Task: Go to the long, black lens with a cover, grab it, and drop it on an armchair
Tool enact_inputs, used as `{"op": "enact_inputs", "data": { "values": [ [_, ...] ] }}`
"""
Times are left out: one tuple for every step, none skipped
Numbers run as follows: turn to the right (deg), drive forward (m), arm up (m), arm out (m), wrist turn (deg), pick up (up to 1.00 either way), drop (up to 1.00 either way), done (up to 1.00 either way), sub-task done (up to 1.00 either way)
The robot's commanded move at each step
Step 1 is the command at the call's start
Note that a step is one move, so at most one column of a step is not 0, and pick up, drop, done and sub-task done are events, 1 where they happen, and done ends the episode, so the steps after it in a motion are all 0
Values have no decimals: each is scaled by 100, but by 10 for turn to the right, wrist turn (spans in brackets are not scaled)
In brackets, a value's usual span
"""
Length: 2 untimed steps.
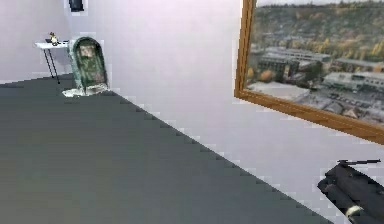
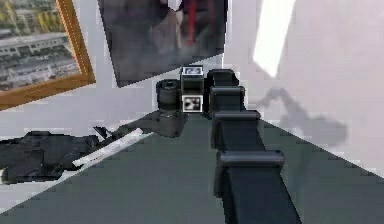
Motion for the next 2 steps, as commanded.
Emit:
{"op": "enact_inputs", "data": {
  "values": [
    [0, 50, 0, 0, 0, 0, 0, 0, 0],
    [-420, 0, 0, 0, 0, 0, 0, 0, 0]
  ]
}}
